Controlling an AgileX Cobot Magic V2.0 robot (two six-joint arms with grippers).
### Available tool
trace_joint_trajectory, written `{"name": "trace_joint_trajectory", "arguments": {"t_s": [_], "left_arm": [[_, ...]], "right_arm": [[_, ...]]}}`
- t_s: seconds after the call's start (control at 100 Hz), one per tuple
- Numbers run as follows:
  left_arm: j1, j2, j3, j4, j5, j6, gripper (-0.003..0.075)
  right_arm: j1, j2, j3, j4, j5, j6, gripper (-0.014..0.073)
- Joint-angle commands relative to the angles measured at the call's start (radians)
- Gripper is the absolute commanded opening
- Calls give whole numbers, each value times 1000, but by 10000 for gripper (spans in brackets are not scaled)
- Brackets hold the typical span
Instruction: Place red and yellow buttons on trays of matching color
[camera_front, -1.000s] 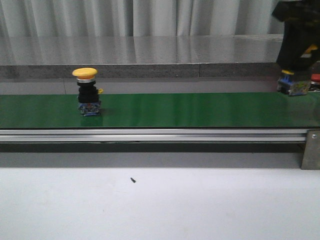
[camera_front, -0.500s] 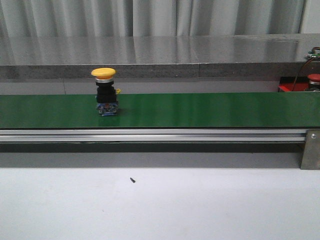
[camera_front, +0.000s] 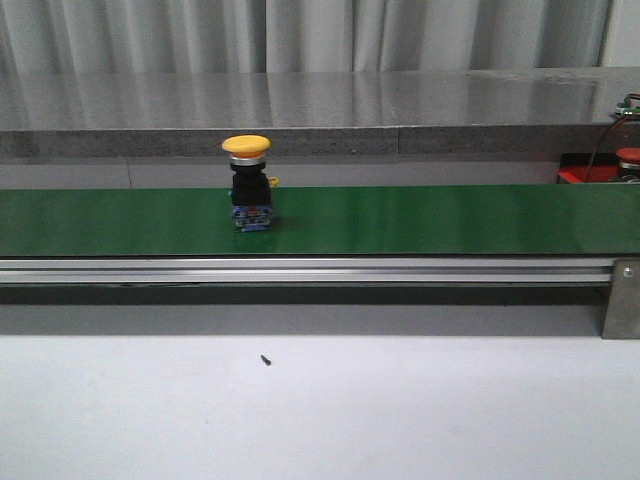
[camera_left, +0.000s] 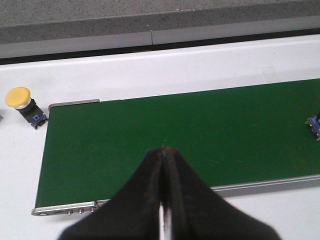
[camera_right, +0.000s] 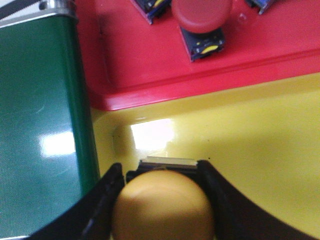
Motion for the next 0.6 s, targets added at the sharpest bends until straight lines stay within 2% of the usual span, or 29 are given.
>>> {"name": "trace_joint_trajectory", "arguments": {"t_s": [0.0,0.47,0.59], "left_arm": [[-7,-19,-26,-23,-63,-2,-20],[-7,-19,-26,-23,-65,-2,-20],[-7,-19,-26,-23,-65,-2,-20]], "right_arm": [[-6,-1,-24,39,-60,-11,227],[1,118,-24,47,-120,-11,227],[1,136,-24,47,-106,-11,286]]}}
